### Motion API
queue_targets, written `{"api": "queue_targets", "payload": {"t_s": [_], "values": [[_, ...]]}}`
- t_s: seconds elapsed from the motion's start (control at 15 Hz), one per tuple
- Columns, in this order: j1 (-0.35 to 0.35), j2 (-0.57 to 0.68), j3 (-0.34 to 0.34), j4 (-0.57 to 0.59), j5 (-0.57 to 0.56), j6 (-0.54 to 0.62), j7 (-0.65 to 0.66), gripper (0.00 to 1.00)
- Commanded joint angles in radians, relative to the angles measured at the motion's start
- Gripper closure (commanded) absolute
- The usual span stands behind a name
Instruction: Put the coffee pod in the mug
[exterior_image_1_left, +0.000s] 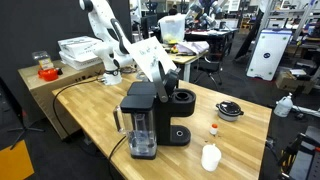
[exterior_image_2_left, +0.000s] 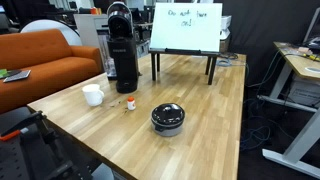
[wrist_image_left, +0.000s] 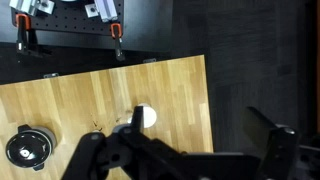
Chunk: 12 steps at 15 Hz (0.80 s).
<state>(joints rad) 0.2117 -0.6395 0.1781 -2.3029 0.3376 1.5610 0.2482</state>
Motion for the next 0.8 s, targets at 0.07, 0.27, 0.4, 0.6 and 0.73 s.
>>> {"api": "queue_targets", "payload": {"t_s": [0.07,0.27,0.4,0.6,0.73], "values": [[-0.025,-0.002,0.018,0.003,0.009,-0.007,-0.011,0.00],[-0.031,0.041,0.012,0.009,0.002,0.009,-0.037,0.00],[-0.064,0.097,0.021,0.000,-0.074,0.012,-0.022,0.00],[-0.095,0.230,0.005,-0.015,-0.121,0.097,-0.020,0.00],[-0.089,0.218,-0.003,-0.038,-0.113,0.116,-0.015,0.00]]}}
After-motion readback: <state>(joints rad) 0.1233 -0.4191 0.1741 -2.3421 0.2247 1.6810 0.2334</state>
